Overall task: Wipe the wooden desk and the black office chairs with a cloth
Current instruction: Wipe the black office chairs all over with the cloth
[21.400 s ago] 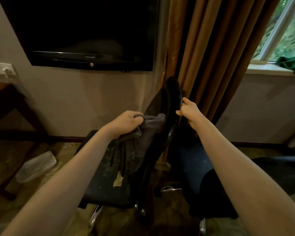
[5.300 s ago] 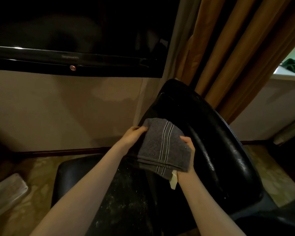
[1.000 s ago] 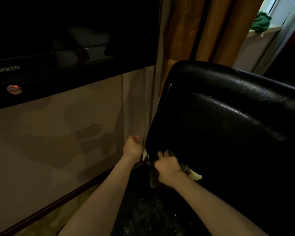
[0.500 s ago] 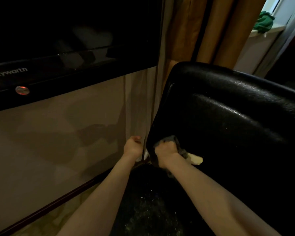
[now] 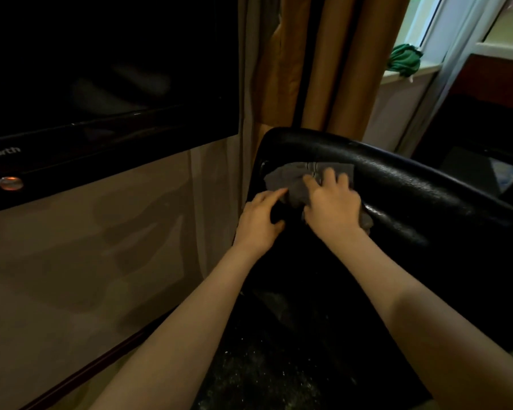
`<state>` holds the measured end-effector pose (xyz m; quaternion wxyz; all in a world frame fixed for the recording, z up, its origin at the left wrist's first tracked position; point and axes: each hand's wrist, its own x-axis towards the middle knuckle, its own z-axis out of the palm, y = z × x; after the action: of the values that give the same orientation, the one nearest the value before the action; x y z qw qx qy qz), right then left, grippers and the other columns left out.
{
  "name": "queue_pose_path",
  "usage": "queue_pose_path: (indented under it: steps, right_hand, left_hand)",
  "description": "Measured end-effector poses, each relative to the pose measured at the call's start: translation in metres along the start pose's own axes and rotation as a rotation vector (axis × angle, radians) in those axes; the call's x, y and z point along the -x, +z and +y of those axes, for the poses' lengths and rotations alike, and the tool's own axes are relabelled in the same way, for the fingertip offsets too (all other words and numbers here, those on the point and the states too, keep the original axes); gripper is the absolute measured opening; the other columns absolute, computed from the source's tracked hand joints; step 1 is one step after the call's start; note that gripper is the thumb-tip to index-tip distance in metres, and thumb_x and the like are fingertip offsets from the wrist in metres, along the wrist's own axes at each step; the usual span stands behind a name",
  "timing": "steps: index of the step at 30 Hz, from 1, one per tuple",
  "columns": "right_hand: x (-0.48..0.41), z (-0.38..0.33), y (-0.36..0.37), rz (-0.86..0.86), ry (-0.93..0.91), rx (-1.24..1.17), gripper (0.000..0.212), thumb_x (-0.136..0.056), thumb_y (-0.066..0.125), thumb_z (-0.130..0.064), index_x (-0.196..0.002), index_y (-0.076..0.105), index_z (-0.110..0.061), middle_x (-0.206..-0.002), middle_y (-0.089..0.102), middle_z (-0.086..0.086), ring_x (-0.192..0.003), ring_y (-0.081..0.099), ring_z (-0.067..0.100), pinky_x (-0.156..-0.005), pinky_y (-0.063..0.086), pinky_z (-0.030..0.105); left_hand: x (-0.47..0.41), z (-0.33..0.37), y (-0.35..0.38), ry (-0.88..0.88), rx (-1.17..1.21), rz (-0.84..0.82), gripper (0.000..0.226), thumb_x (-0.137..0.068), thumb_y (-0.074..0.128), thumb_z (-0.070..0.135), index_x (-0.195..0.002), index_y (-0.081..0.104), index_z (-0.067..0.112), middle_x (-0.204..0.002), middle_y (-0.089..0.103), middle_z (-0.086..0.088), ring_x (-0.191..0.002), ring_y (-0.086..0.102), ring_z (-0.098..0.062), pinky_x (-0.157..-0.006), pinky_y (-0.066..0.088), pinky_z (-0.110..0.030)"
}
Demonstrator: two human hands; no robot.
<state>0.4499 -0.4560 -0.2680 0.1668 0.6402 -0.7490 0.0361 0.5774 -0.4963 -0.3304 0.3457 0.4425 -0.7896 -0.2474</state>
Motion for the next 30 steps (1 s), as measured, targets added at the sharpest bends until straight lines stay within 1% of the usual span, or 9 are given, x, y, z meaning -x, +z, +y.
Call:
queue_pose_path:
  steps: [3, 8, 10, 14, 16, 18, 21, 23, 30]
  right_hand:
    - [0.023, 0.015, 0.017, -0.192, -0.045, -0.065, 0.052, -0.086, 0.057, -0.03, -0.135, 0.043, -0.024, -0.136, 0.035, 0.011, -0.122, 0.039, 0.032, -0.084, 0.046, 0.037]
    - [0.077, 0.002, 0.048, -0.688, -0.344, -0.09, 0.036, -0.086, 0.053, -0.028, -0.121, 0.057, -0.022, -0.123, 0.05, 0.01, -0.117, 0.048, 0.03, -0.088, 0.044, 0.033]
    - [0.074, 0.002, 0.042, -0.631, -0.314, -0.149, 0.037, -0.085, 0.054, -0.027, -0.122, 0.057, -0.025, -0.123, 0.049, 0.008, -0.116, 0.048, 0.028, -0.086, 0.044, 0.033]
    - [0.036, 0.01, 0.008, -0.234, -0.167, -0.224, 0.041, -0.089, 0.051, -0.036, -0.129, 0.05, -0.03, -0.128, 0.041, 0.005, -0.122, 0.041, 0.026, -0.085, 0.045, 0.032]
    - [0.012, 0.008, -0.012, -0.076, -0.117, -0.229, 0.049, -0.089, 0.052, -0.032, -0.137, 0.042, -0.027, -0.134, 0.035, 0.008, -0.123, 0.037, 0.028, -0.083, 0.045, 0.035]
    - [-0.014, 0.003, -0.025, 0.03, -0.109, -0.195, 0.052, -0.089, 0.053, -0.028, -0.139, 0.04, -0.023, -0.137, 0.034, 0.011, -0.123, 0.036, 0.03, -0.079, 0.046, 0.038]
    - [-0.044, -0.008, -0.024, -0.087, -0.084, -0.148, 0.05, -0.091, 0.053, -0.024, -0.139, 0.04, -0.017, -0.139, 0.038, 0.011, -0.128, 0.033, 0.033, -0.084, 0.046, 0.041]
    - [-0.052, -0.012, -0.018, -0.189, -0.05, -0.116, 0.048, -0.093, 0.053, -0.023, -0.138, 0.04, -0.015, -0.138, 0.043, 0.01, -0.131, 0.031, 0.035, -0.089, 0.044, 0.041]
    - [-0.044, 0.009, -0.018, -0.25, -0.002, -0.222, 0.043, -0.093, 0.052, -0.031, -0.133, 0.045, -0.018, -0.13, 0.051, 0.009, -0.126, 0.034, 0.034, -0.085, 0.045, 0.039]
  left_hand:
    - [0.006, 0.007, 0.018, 0.023, -0.129, -0.023, 0.072, -0.083, 0.067, 0.013, -0.145, 0.032, 0.023, -0.143, 0.036, -0.009, -0.124, 0.04, -0.031, -0.103, 0.035, -0.04]
    - [0.037, -0.005, 0.026, 0.191, -0.701, -0.6, 0.063, -0.078, 0.07, 0.038, -0.136, 0.046, 0.025, -0.141, 0.035, -0.004, -0.125, 0.035, -0.025, -0.098, 0.03, -0.034]
    - [0.035, -0.008, 0.019, 0.159, -0.645, -0.566, 0.058, -0.08, 0.069, 0.037, -0.133, 0.05, 0.024, -0.136, 0.039, -0.003, -0.123, 0.038, -0.024, -0.097, 0.031, -0.032]
    - [0.001, -0.003, -0.011, 0.046, -0.256, -0.151, 0.036, -0.086, 0.064, 0.024, -0.122, 0.06, 0.018, -0.122, 0.051, -0.006, -0.115, 0.049, -0.026, -0.095, 0.04, -0.032]
    - [-0.014, 0.008, -0.021, 0.022, -0.15, 0.025, 0.035, -0.092, 0.055, 0.013, -0.127, 0.056, 0.013, -0.125, 0.052, -0.01, -0.117, 0.049, -0.028, -0.096, 0.039, -0.032]
    - [-0.027, 0.018, -0.024, -0.01, -0.099, 0.07, 0.047, -0.092, 0.048, 0.002, -0.138, 0.044, 0.009, -0.137, 0.045, -0.013, -0.126, 0.043, -0.031, -0.102, 0.035, -0.033]
    - [-0.044, 0.024, -0.024, -0.139, -0.112, -0.024, 0.054, -0.093, 0.046, 0.006, -0.145, 0.029, 0.007, -0.148, 0.032, -0.016, -0.135, 0.034, -0.03, -0.108, 0.029, -0.033]
    - [-0.05, 0.023, -0.021, -0.183, -0.121, -0.085, 0.05, -0.096, 0.045, 0.012, -0.144, 0.031, 0.007, -0.148, 0.032, -0.016, -0.134, 0.035, -0.031, -0.105, 0.03, -0.031]
    - [-0.054, 0.028, -0.015, -0.189, -0.118, -0.125, 0.051, -0.091, 0.05, 0.01, -0.14, 0.037, 0.007, -0.141, 0.038, -0.018, -0.127, 0.041, -0.035, -0.103, 0.037, -0.038]
